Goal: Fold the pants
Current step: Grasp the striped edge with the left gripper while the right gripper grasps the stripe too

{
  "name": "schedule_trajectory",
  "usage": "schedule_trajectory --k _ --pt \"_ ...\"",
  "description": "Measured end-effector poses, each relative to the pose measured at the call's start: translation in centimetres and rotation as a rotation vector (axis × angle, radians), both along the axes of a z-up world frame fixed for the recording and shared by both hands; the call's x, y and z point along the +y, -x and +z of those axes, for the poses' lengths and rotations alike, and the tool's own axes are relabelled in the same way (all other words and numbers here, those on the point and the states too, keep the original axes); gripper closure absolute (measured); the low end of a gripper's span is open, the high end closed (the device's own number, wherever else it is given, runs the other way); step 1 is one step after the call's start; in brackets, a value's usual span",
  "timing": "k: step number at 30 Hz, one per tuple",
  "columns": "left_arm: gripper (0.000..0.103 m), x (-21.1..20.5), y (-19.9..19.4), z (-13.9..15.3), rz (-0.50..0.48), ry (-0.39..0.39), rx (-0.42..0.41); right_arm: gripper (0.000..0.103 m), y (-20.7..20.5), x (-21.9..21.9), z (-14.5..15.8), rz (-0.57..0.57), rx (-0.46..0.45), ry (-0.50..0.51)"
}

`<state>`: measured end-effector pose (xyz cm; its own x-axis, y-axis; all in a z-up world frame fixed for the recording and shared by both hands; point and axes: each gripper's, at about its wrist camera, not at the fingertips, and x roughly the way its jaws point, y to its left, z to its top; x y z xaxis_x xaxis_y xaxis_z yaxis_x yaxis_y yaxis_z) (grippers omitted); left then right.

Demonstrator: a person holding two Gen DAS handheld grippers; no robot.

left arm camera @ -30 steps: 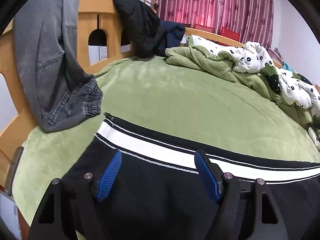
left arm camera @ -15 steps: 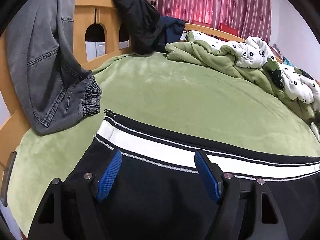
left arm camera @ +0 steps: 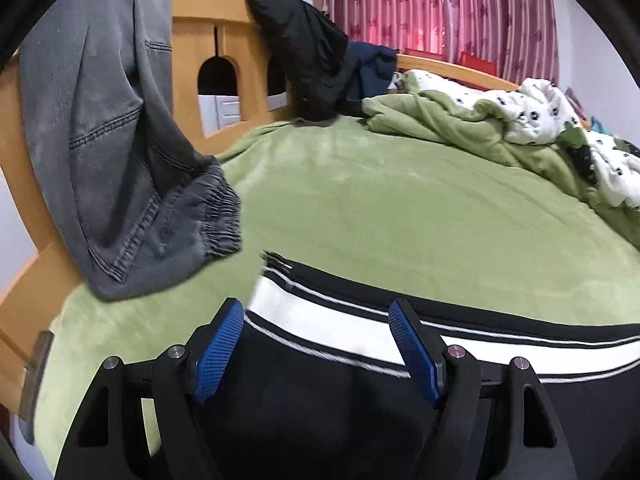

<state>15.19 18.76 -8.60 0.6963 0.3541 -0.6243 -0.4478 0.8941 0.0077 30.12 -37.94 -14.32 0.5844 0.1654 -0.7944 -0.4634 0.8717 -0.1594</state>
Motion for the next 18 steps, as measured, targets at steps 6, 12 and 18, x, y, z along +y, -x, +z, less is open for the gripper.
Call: schedule_trajectory --k 6,12,18 --pt "0.03 3.7 -2.3 -1.0 0.048 0.074 0.041 0.094 0.2 0.1 1.3 -0.097 -0.011 -0.013" --pt "0.083 6.4 -4.6 -3.2 0.025 0.188 0.099 0.089 1.7 0.6 2.2 -0.116 -0.008 -0.061" --pt "0.08 6.3 -4.8 -2.6 -0.012 0.15 0.099 0.089 2.4 0.8 1.9 -0.23 0.013 -0.017"
